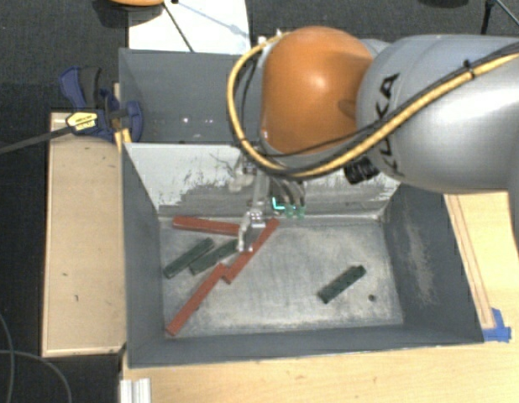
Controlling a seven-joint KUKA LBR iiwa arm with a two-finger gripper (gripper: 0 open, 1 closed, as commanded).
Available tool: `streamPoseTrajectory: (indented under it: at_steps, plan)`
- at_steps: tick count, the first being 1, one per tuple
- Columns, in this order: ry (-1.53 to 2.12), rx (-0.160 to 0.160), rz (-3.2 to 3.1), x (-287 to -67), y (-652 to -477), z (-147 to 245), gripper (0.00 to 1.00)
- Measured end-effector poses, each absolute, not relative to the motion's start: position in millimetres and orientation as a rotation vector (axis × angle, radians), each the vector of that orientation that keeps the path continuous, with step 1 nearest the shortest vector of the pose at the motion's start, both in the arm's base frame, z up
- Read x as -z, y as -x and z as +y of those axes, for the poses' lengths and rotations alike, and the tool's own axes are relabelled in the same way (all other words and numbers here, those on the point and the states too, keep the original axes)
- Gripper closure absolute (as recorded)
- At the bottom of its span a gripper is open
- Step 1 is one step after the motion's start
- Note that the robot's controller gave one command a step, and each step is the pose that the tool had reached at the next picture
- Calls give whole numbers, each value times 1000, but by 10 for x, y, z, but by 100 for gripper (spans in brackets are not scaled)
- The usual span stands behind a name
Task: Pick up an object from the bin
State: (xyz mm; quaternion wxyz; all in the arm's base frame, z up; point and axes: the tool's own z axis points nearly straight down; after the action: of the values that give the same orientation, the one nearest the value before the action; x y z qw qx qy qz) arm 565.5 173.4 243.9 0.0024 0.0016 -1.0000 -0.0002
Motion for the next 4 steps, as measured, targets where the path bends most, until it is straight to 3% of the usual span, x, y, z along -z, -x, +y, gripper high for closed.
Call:
streamPoseTrajectory:
  at_steps: [1,2,3,4]
  plan:
    - [1,3,-3145,-2483,-5673,1725,0]
    - [66,4,-3148,-1942,-5503,1616,0]
    - [-100,1,-3143,-1377,-5284,1624,0]
    - [-231,3,-3140,-819,-5500,1577,0]
